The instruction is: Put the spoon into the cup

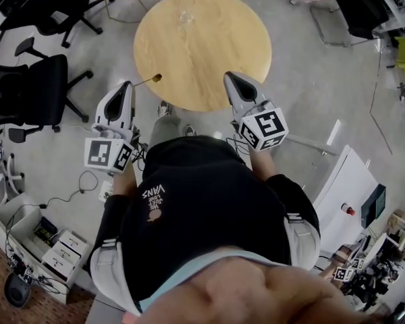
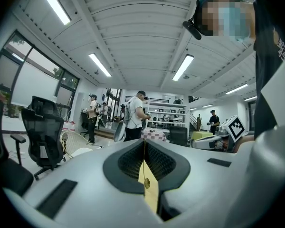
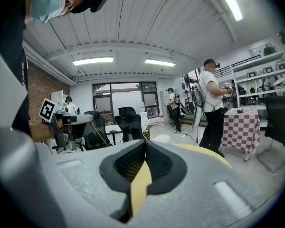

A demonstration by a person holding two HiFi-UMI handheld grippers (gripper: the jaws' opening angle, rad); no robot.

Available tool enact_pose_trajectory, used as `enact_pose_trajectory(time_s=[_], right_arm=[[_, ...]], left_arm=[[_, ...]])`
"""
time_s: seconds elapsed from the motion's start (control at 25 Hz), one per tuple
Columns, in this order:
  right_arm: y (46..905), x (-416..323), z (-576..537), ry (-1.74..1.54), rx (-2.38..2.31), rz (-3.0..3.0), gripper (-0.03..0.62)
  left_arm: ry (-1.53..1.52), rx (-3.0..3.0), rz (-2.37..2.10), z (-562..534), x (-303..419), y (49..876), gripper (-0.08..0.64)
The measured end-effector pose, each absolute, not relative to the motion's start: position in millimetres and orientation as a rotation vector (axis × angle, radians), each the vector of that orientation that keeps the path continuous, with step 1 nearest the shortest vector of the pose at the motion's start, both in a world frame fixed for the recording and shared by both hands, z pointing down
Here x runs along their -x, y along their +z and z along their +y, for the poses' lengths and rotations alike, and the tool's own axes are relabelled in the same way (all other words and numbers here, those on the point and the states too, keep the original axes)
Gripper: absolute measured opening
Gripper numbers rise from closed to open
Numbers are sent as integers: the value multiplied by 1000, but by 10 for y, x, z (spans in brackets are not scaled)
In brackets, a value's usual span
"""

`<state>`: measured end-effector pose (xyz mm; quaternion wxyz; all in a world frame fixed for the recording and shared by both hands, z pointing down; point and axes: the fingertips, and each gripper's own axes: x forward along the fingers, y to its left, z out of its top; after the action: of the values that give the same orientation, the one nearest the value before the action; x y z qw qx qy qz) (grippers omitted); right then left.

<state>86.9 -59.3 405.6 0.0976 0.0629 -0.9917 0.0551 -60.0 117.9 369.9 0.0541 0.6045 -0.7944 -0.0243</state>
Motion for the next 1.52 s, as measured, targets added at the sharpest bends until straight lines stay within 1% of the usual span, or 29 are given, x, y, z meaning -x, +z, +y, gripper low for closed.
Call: enact_pose_trajectory(time_s=[0.88,1.2,1.4,1.52], right_arm=[[4019,41,-1020,197,-448,-2902,-2],[4061,161,-1194,222,-585,-2873,-2],[4012,91,-1255,219,-657,-2861,-2],[4034,222,-1304,217,-697,-2848,-2]], left_arm=[[-77,-2056,-2180,336,1722,3730,9],[-61,-2159,-2069,-45,1975,3754,9],[-57,-2214,-2019,-224,1979,3724,9],[-61,-2240,-1985,-338,2144,3767,9]])
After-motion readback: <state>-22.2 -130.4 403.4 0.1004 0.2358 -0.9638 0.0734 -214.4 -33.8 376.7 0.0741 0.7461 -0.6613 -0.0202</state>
